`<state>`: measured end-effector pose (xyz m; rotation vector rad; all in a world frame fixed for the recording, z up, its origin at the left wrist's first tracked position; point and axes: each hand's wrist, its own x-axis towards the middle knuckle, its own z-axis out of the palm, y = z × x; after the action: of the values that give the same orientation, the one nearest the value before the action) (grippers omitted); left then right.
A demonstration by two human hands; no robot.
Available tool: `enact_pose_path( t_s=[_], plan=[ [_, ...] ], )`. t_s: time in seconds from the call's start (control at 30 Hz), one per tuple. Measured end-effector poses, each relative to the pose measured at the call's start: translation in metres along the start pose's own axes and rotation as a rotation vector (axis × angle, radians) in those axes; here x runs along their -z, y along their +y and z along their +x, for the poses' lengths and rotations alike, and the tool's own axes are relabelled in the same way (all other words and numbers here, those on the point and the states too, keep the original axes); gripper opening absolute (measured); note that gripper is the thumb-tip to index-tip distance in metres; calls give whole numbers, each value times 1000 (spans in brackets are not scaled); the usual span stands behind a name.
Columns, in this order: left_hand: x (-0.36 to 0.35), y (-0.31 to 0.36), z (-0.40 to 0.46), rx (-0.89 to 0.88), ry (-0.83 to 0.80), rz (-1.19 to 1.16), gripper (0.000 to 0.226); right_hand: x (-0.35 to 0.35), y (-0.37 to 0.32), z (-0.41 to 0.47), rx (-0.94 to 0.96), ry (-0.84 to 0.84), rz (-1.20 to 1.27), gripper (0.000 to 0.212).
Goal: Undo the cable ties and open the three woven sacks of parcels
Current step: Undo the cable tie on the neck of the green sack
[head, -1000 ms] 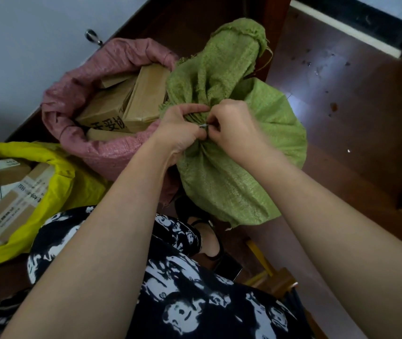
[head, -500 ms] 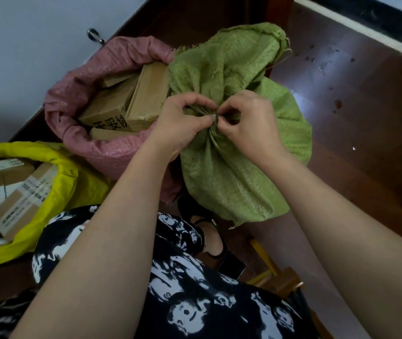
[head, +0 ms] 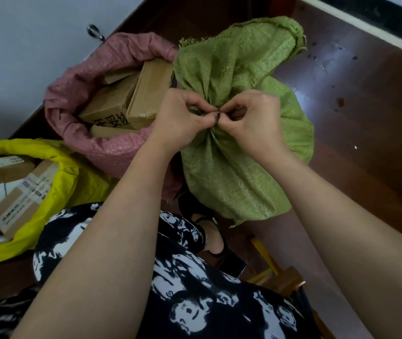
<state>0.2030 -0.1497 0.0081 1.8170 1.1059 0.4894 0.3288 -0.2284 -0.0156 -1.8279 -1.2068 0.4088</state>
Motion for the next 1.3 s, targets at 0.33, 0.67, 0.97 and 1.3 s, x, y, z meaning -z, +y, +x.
enact_pose_path(
  t_s=[0.33, 0.67, 0.97, 1.3],
  plan=[
    [1, 0, 0, 26, -3, -105, 10, 3, 4, 2, -379, -7, 387, 13],
    [1, 2, -1, 62, 20, -41, 11, 5, 10, 10, 98, -73, 32, 10],
    [-1, 2, -3, 60, 16, 2, 11, 5, 7, 5, 124, -25, -42, 8],
    [-1, 0, 0, 68, 32, -92, 11, 4, 7, 2, -268, 26, 388, 14]
  ],
)
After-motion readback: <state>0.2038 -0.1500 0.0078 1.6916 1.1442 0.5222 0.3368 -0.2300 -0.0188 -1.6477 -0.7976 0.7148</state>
